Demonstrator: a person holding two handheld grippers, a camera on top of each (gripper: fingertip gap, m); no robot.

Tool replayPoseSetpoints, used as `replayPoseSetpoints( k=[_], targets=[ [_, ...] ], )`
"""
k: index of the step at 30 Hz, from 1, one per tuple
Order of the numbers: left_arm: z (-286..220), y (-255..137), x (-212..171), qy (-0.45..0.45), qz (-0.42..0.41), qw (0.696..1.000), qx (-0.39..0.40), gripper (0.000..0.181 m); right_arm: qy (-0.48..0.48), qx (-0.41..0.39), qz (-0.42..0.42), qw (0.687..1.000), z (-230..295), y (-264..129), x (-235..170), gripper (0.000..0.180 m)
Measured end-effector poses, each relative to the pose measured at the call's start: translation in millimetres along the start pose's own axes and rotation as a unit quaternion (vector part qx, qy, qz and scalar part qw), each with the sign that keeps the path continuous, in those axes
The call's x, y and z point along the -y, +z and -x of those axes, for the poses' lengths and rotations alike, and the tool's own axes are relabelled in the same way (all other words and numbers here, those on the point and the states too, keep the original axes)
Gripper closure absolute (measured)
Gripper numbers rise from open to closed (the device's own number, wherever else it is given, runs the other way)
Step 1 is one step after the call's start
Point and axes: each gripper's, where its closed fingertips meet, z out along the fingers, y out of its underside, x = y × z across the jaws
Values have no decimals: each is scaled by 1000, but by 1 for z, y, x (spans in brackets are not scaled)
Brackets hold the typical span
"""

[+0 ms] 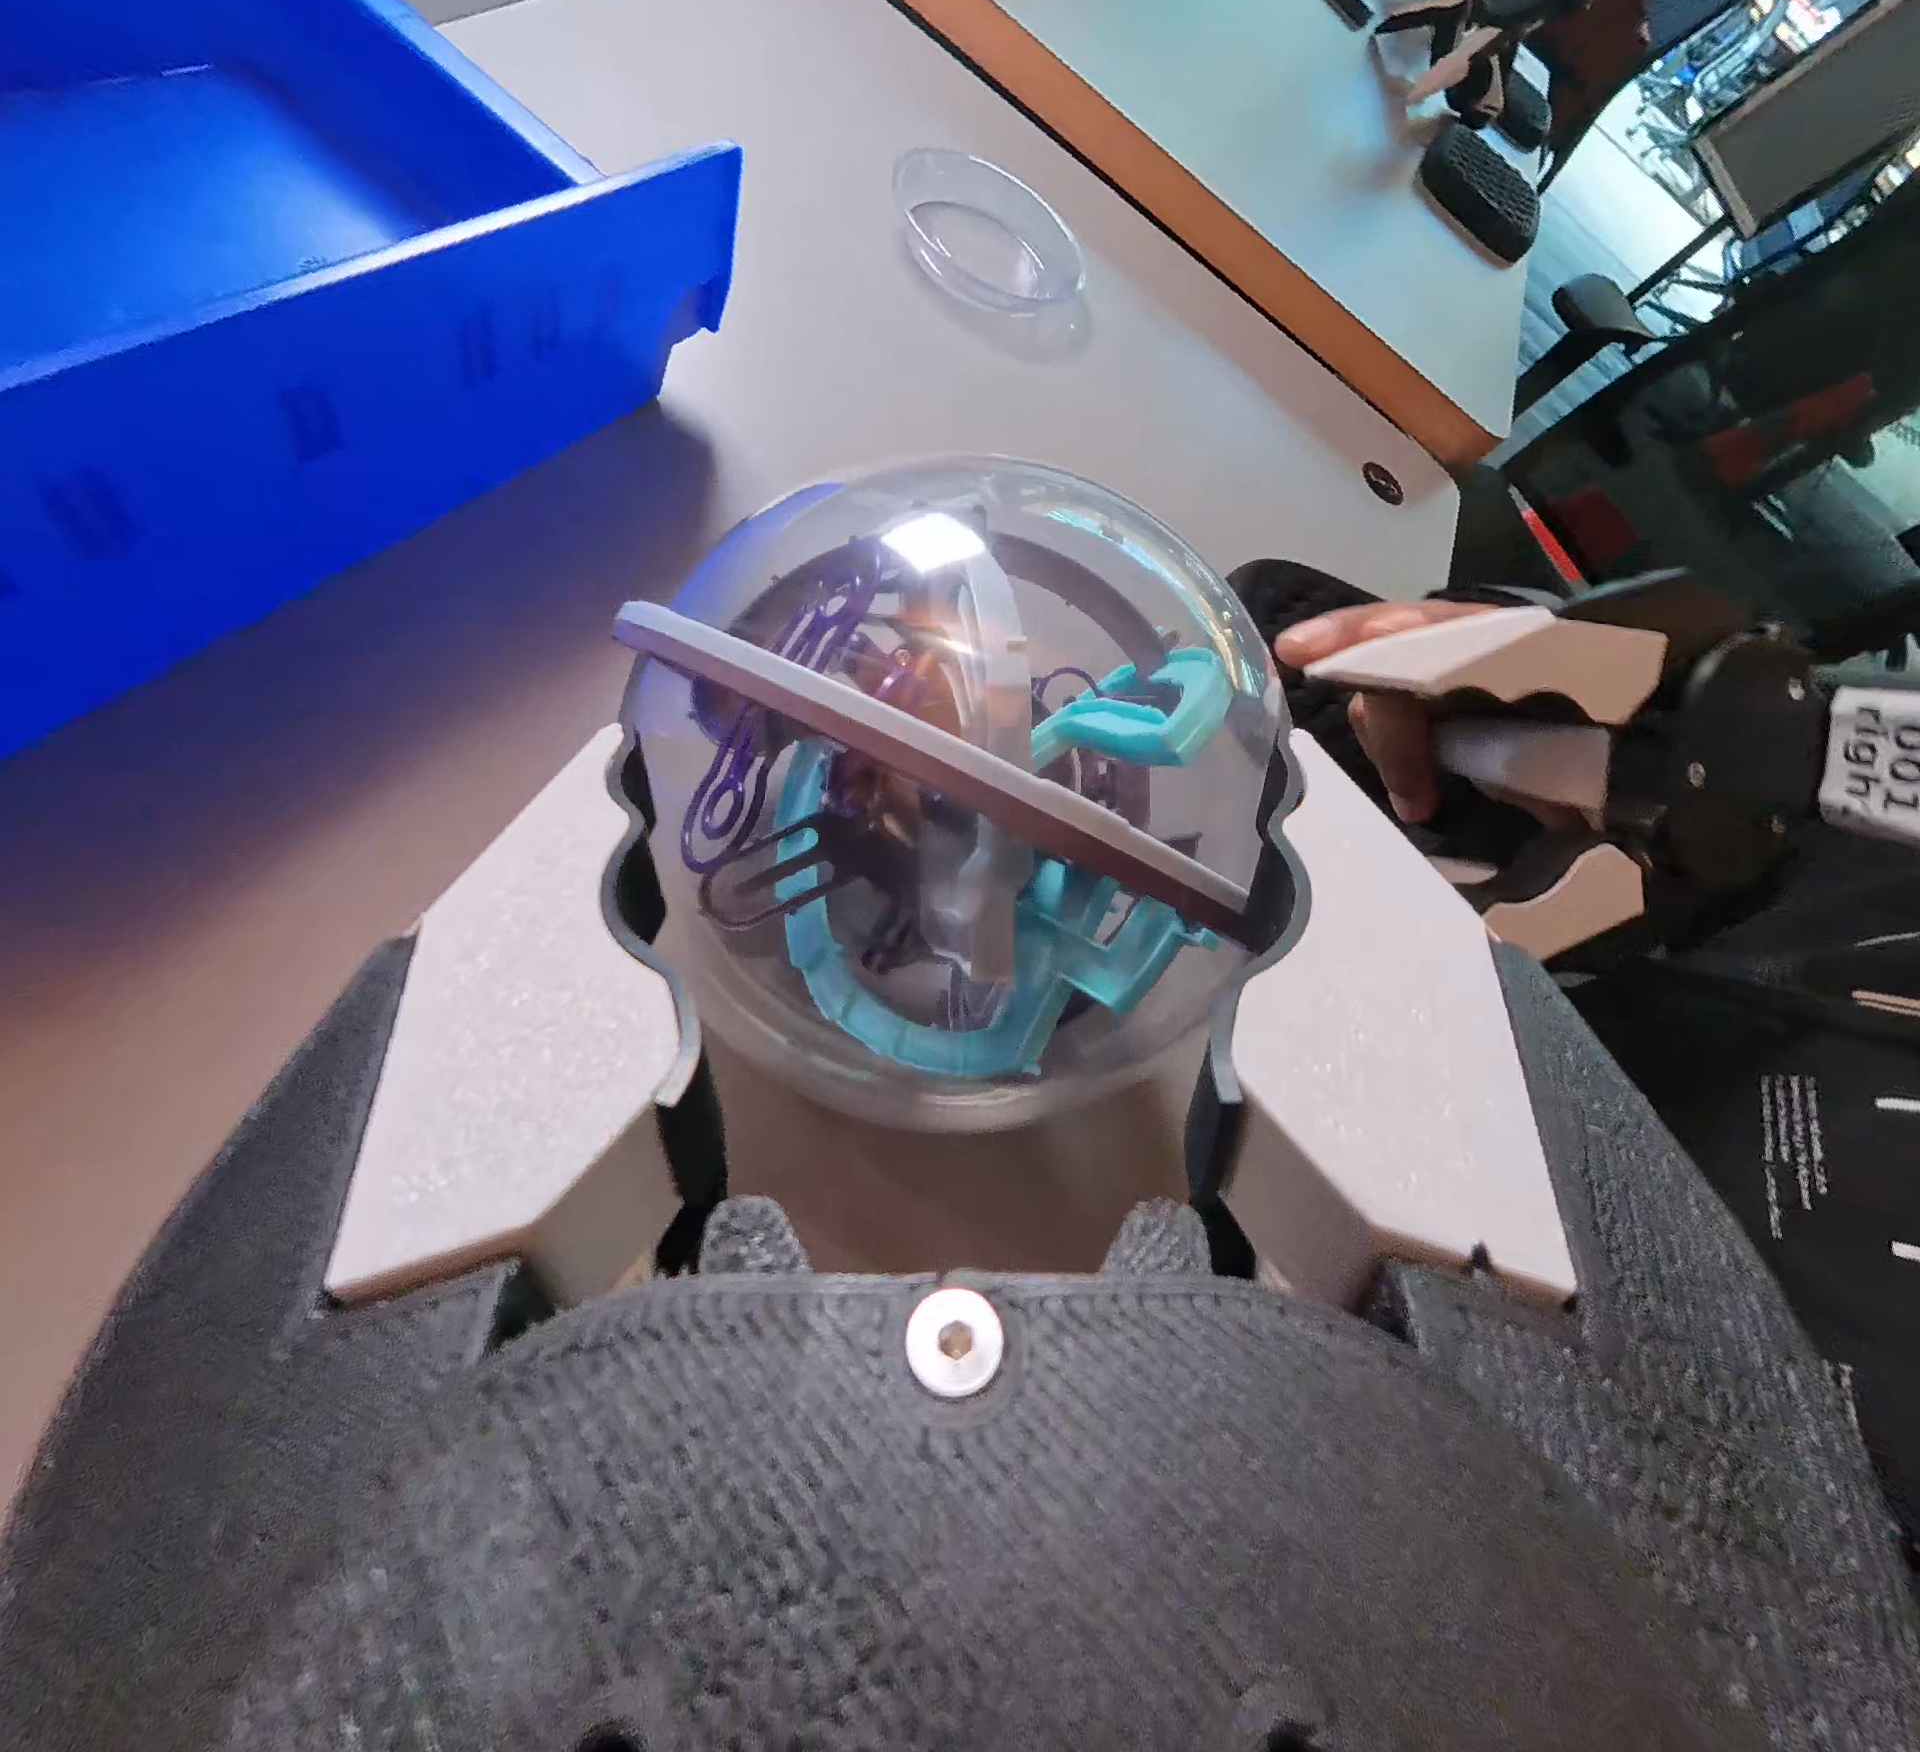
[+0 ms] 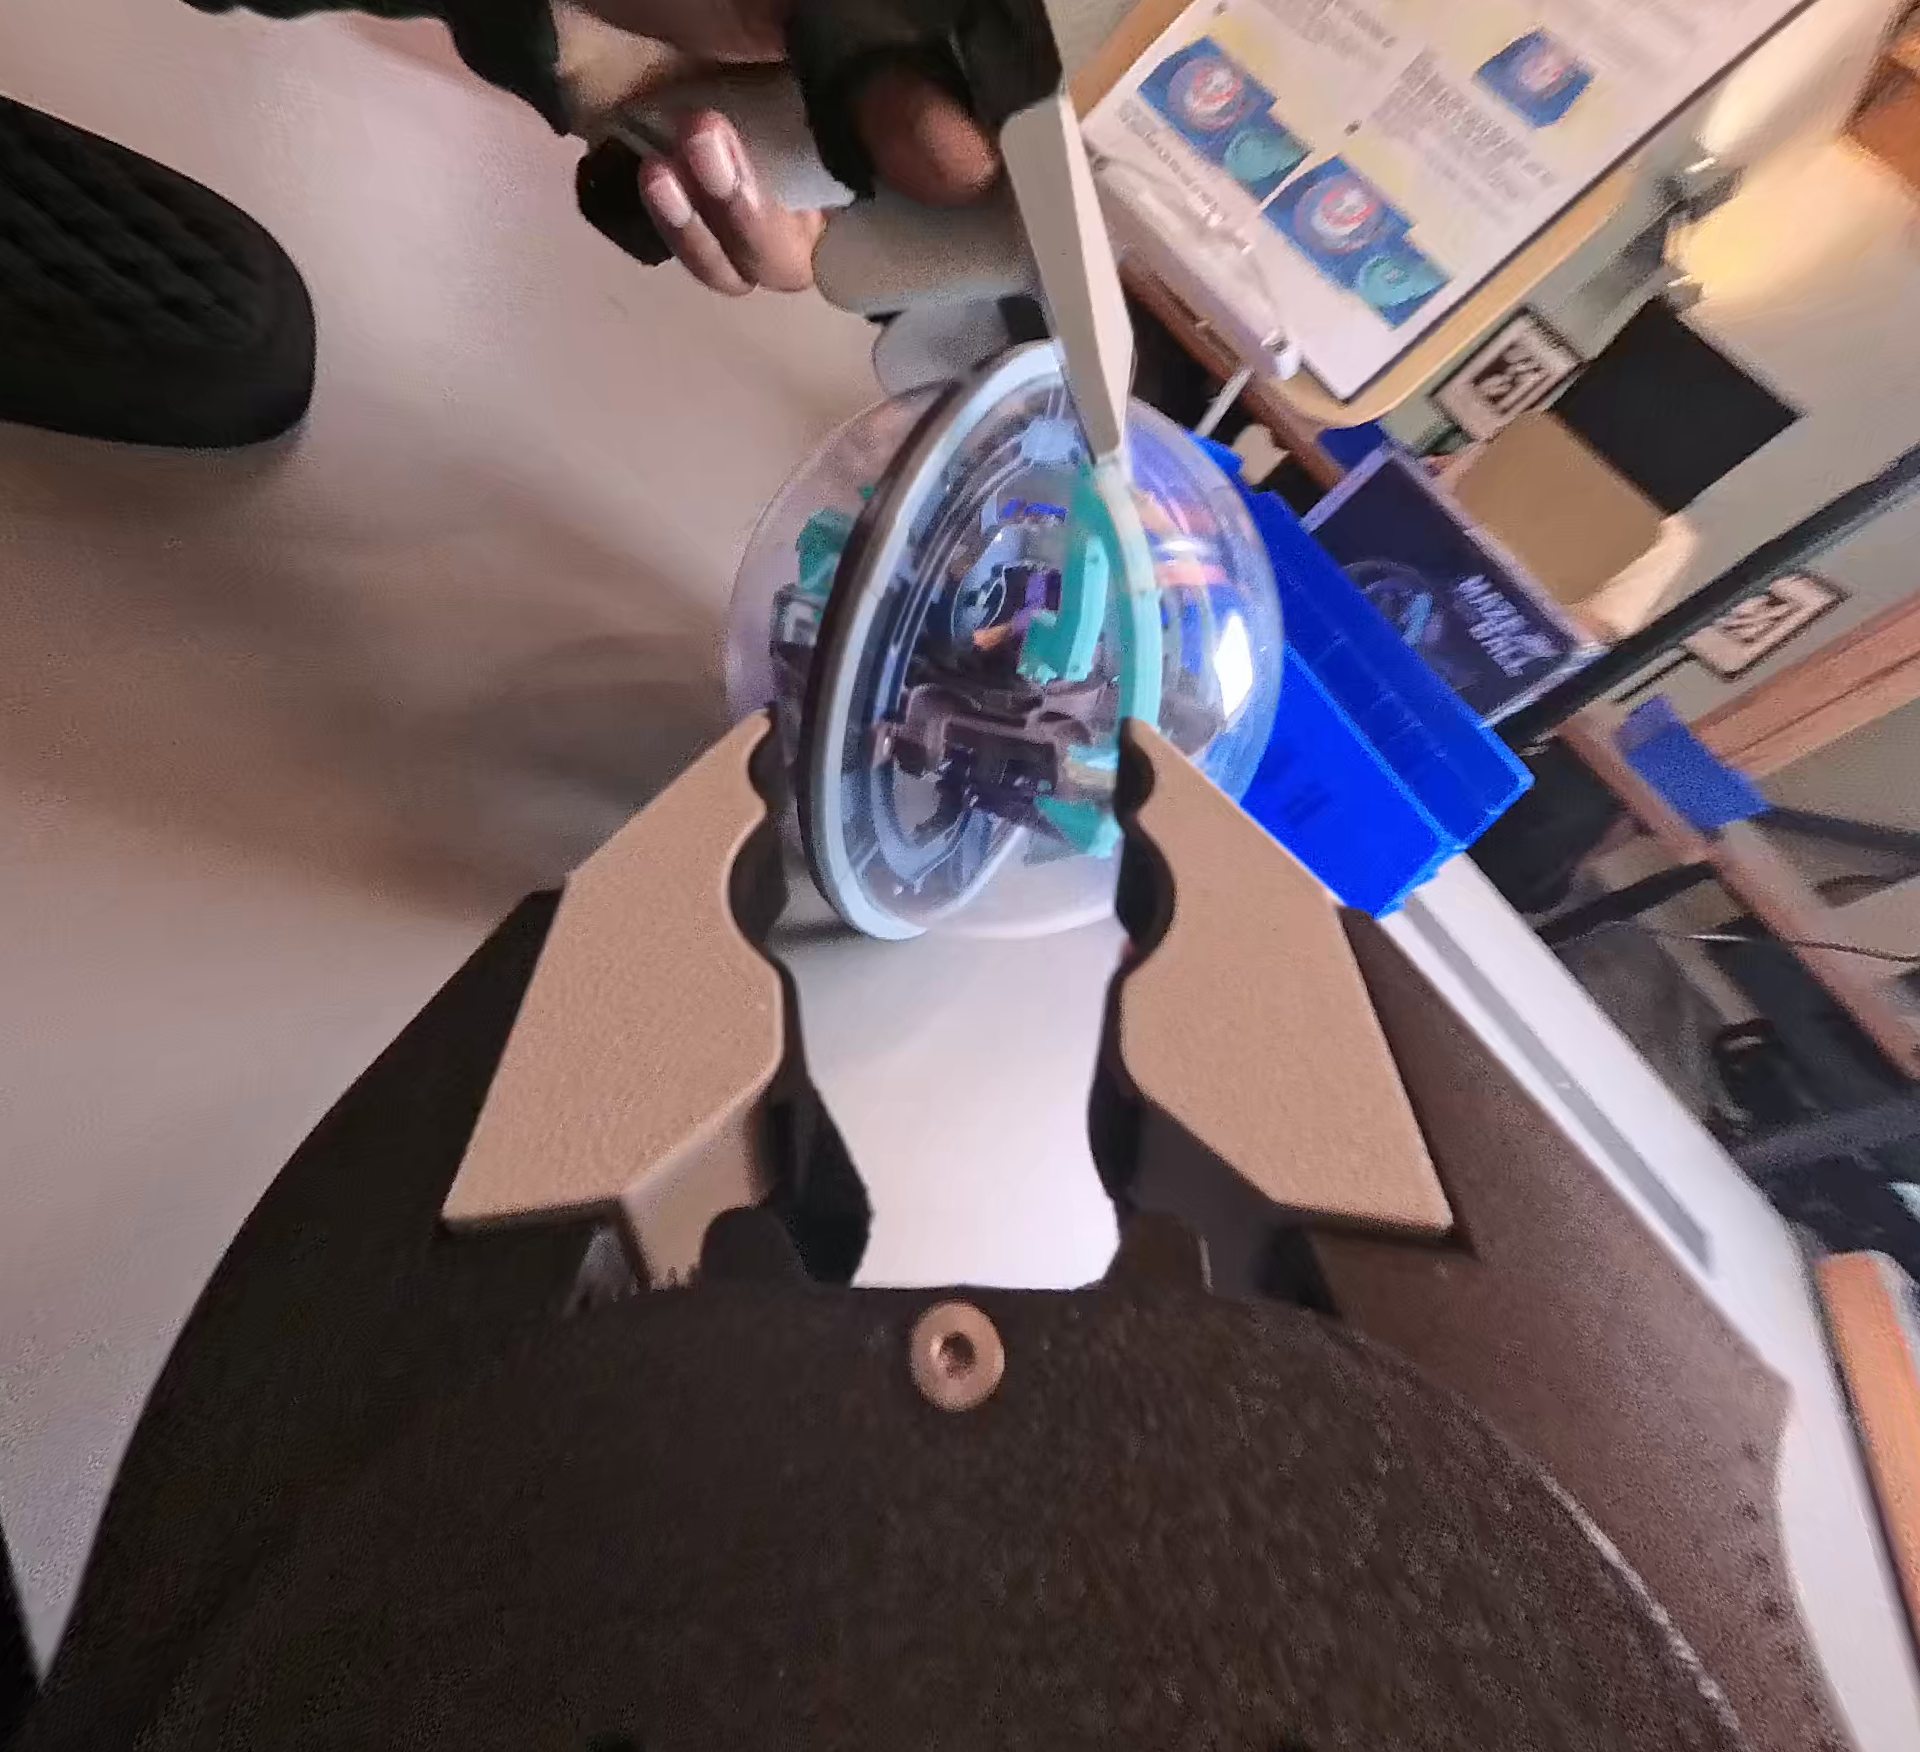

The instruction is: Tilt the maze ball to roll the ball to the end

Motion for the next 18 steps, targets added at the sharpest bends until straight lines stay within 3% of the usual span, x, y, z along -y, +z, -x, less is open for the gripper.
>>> replayPoseSetpoints(
  k=[5,18],
  targets=[
    [0,4,4,-12,-13,1000,16,65,-39,-59,-1,997,5,5,3,164],
    [1,0,0,-29,-51,998,31,67,-35,-109,31,993,9,13,-11,174]
  ],
)
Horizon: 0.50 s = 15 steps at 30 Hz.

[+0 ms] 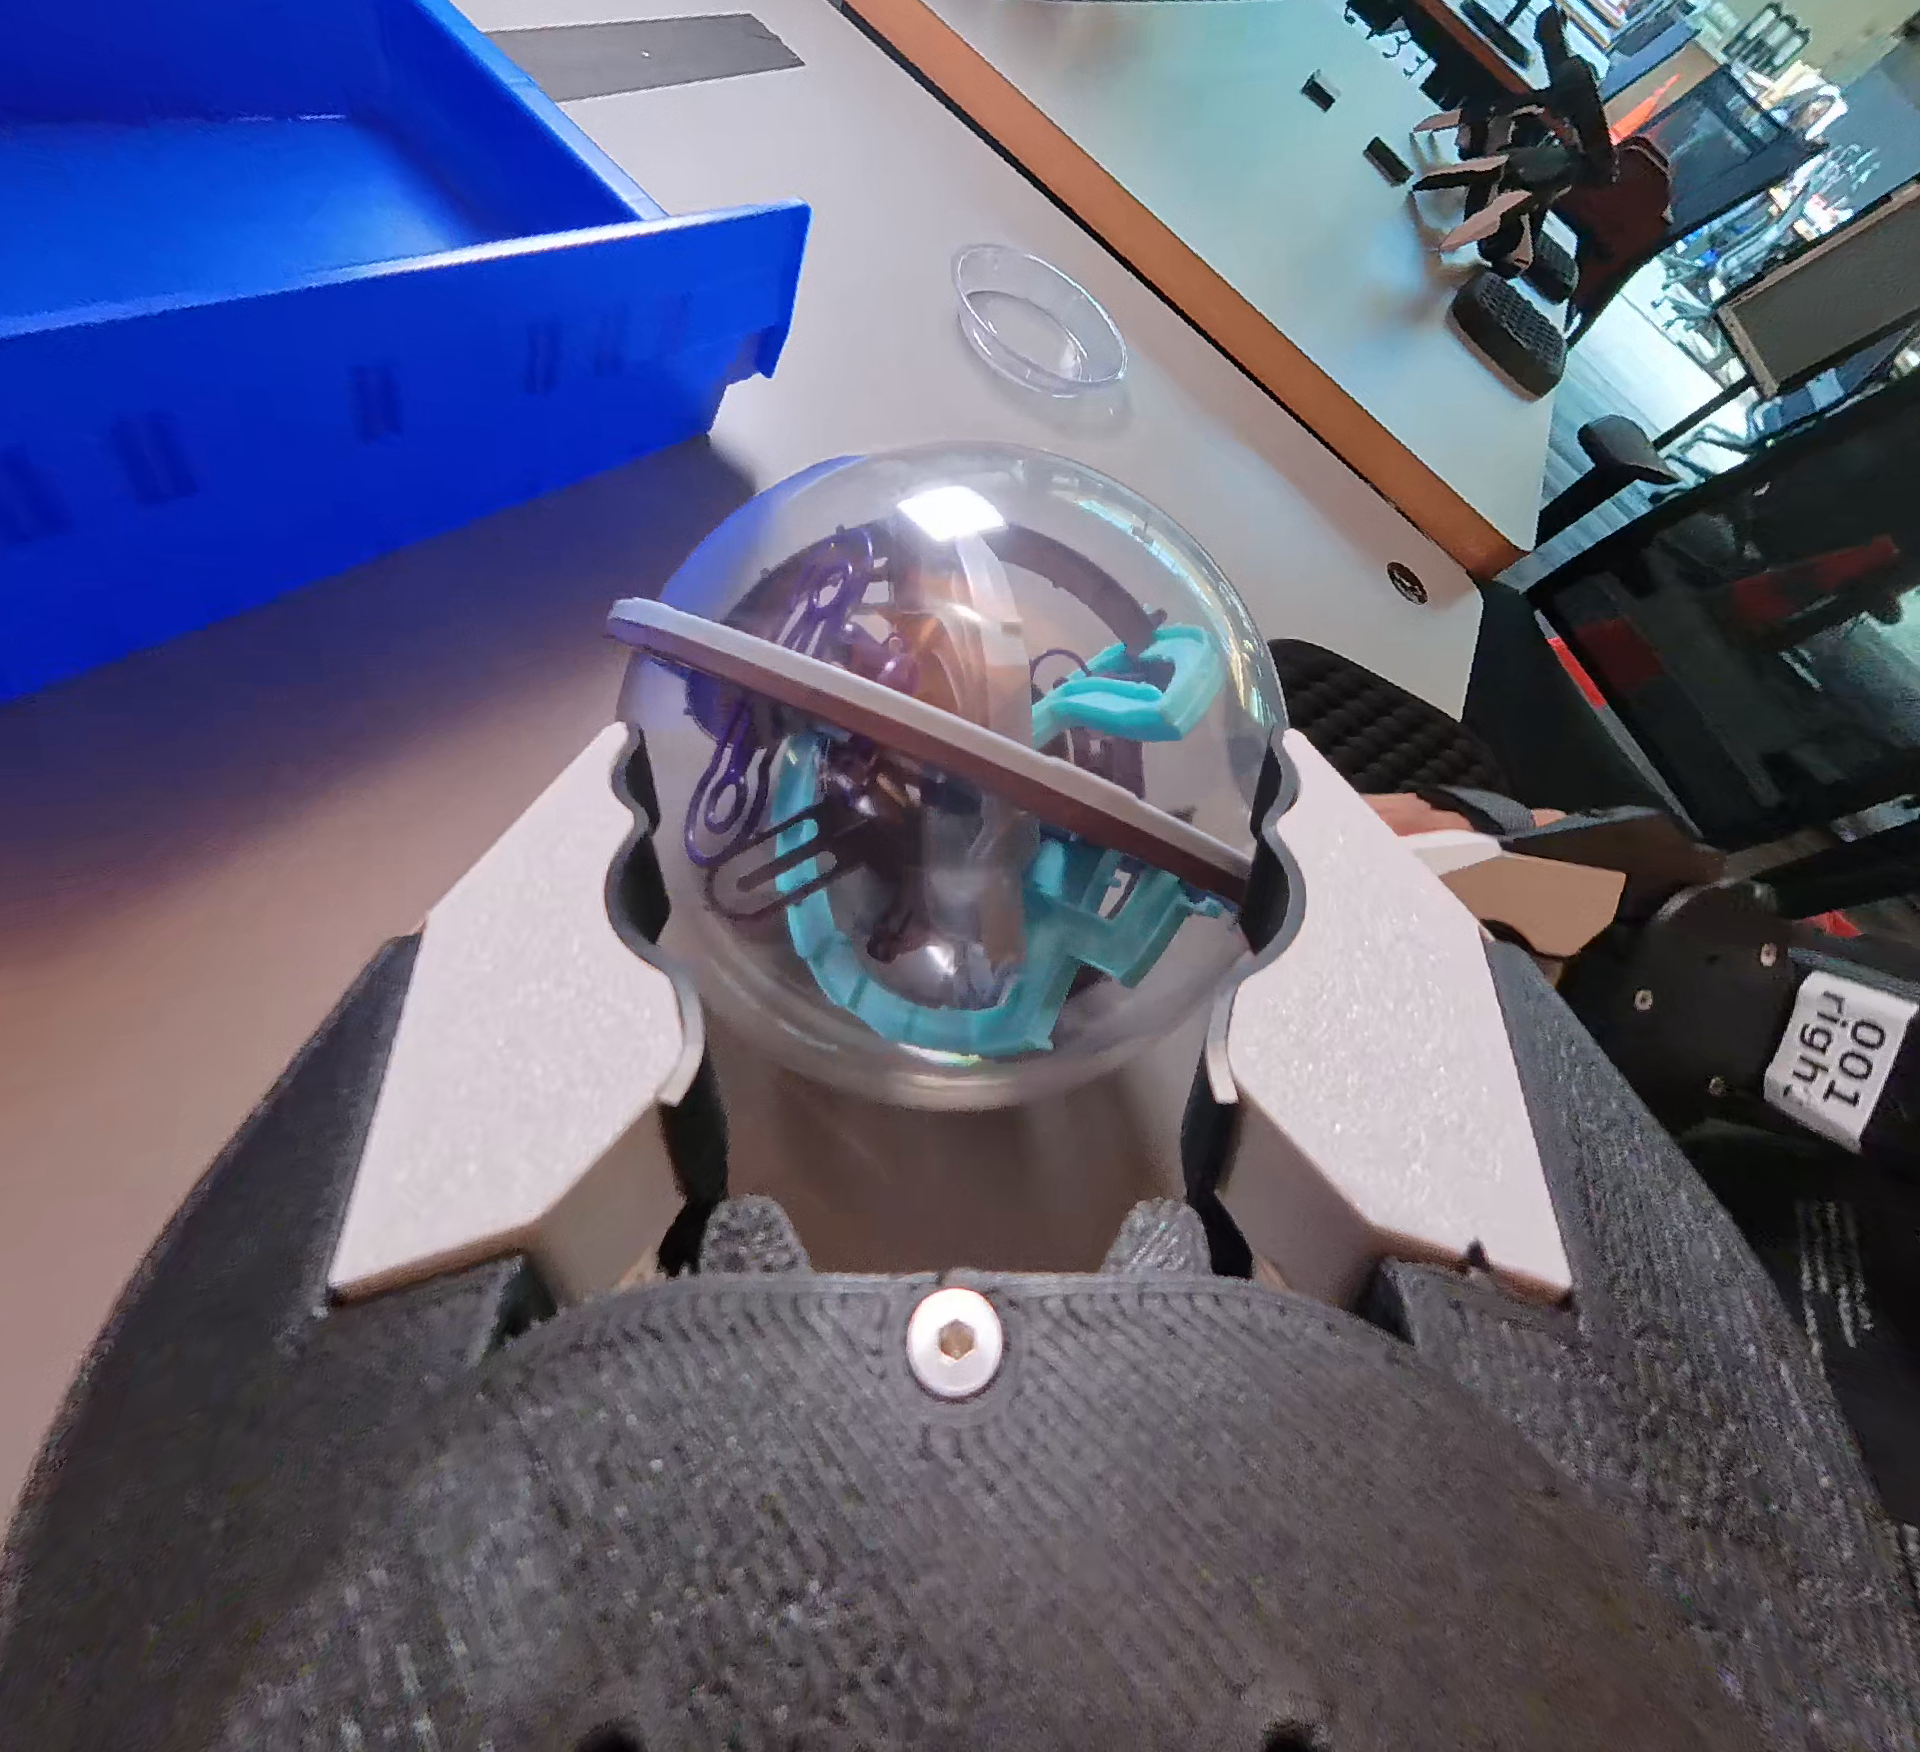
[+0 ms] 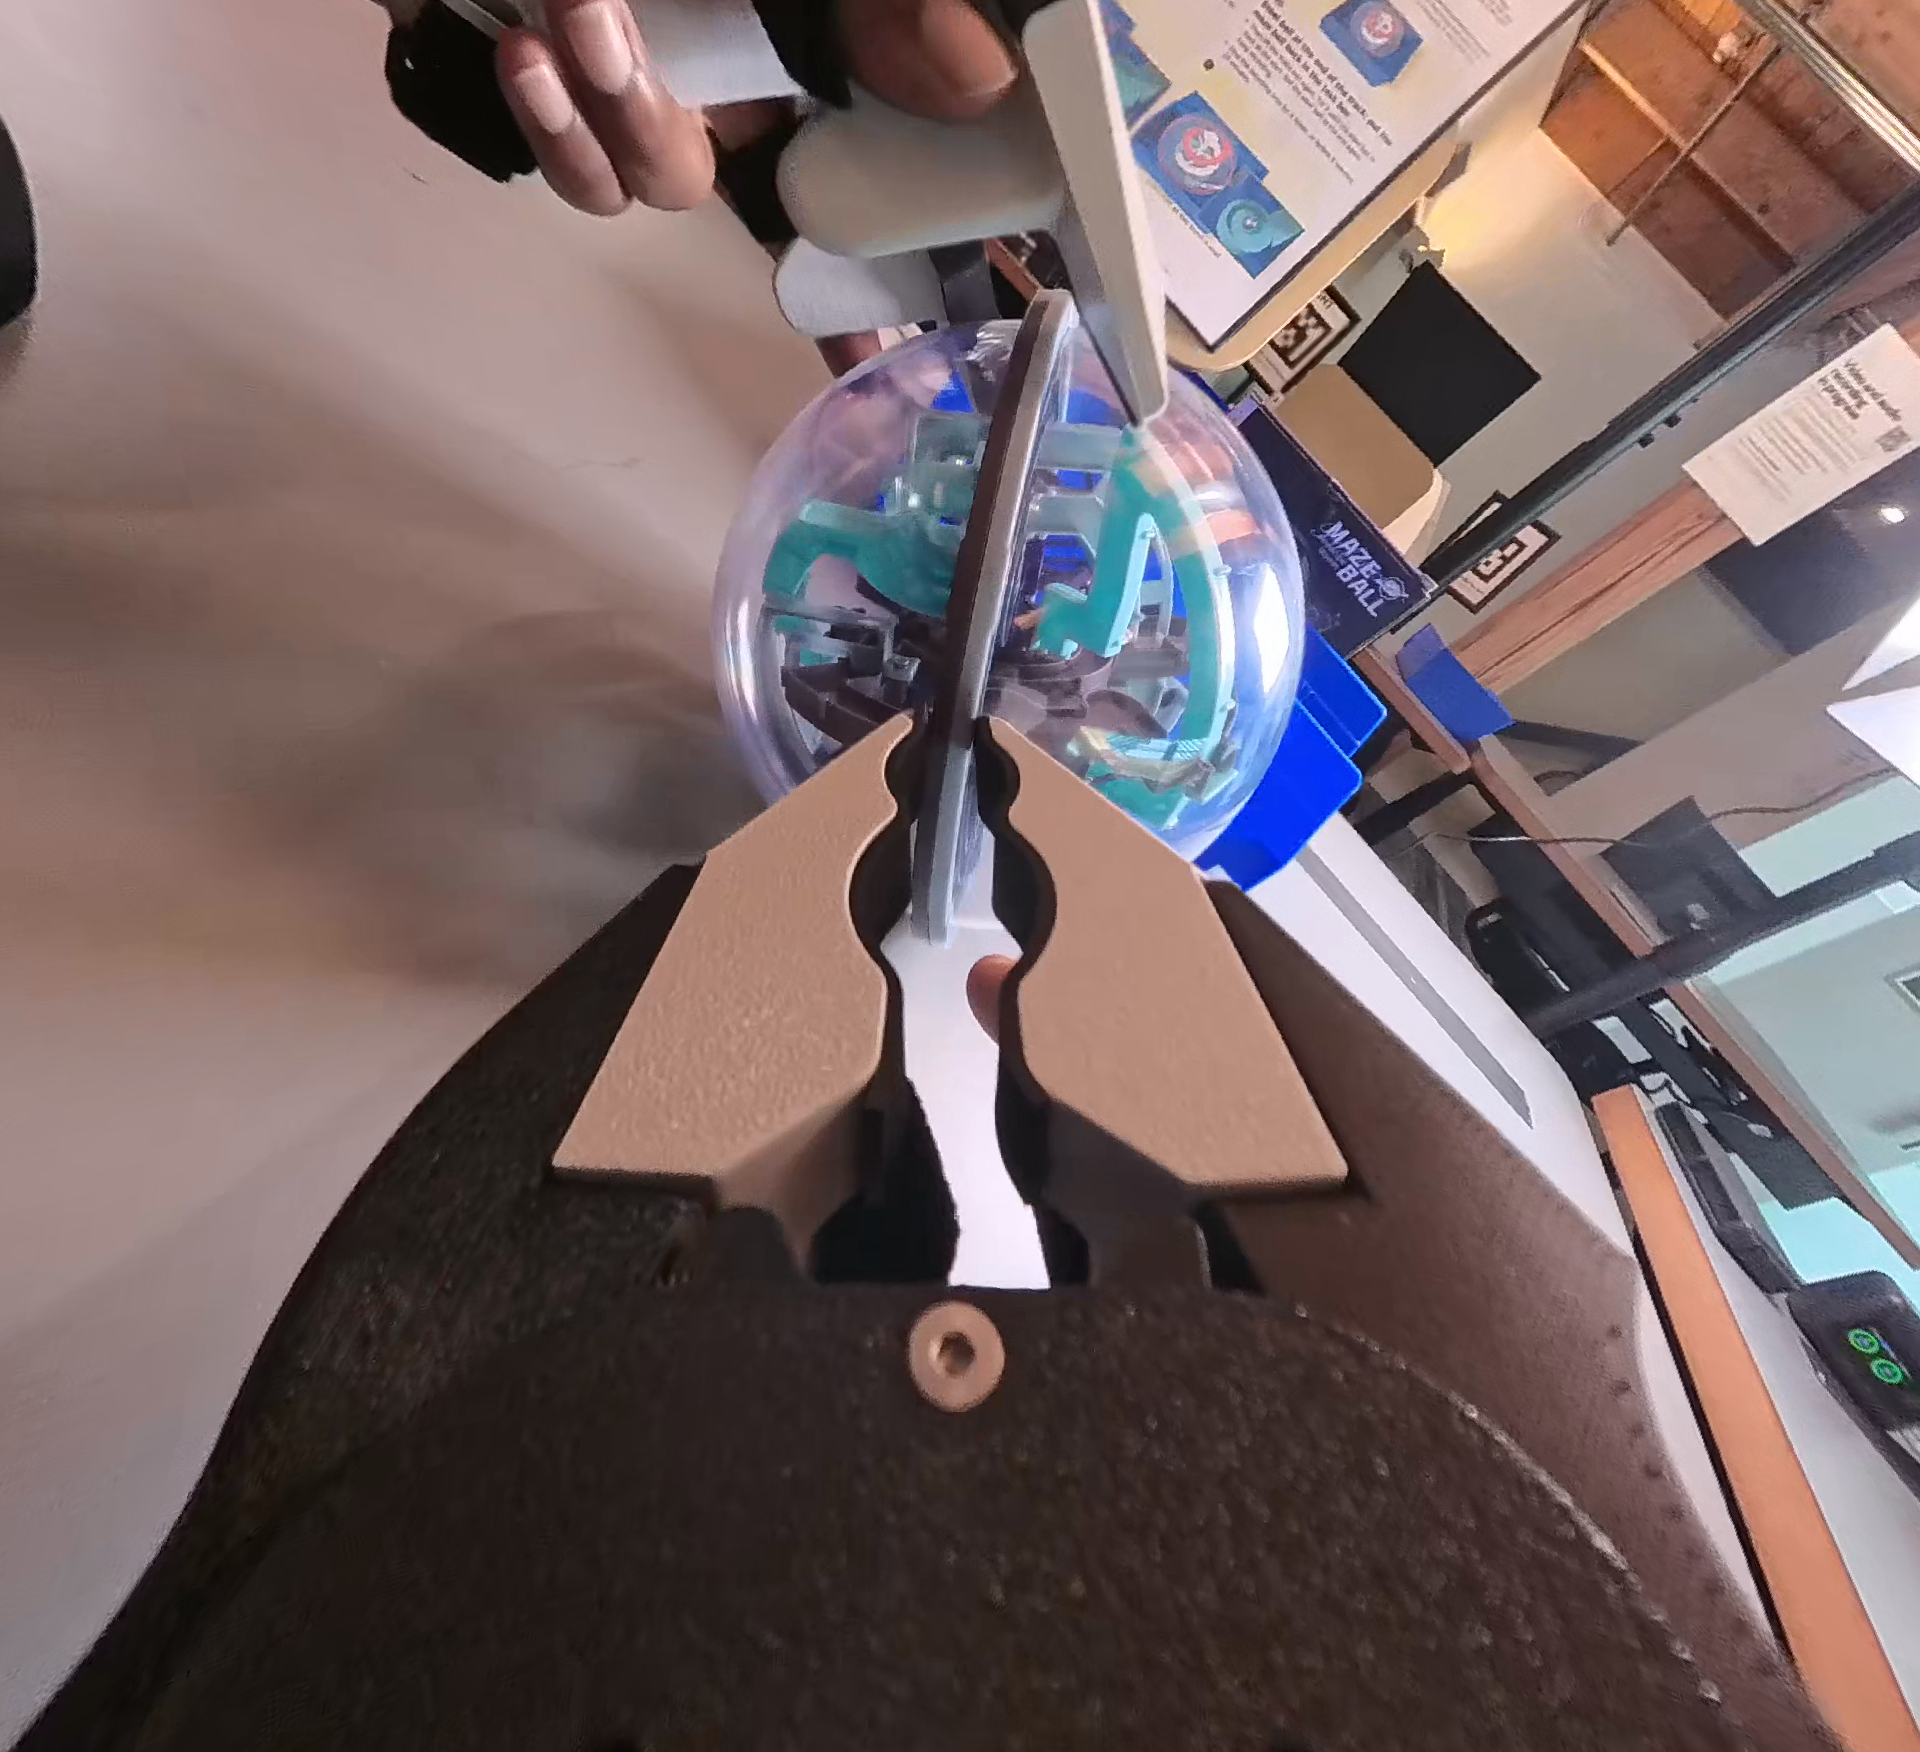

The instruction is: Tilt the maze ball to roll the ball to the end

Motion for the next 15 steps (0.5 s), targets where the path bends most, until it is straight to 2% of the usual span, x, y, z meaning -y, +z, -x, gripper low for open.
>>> replayPoseSetpoints(
  k=[6,15],
  targets=[
    [-16,-8,-4,85,-1,995,-44,66,-4,20,-1,1000,-3,-8,-9,174],
    [-22,-7,-4,221,12,970,-98,61,-1,57,-23,998,-7,-26,-10,174]
  ],
)
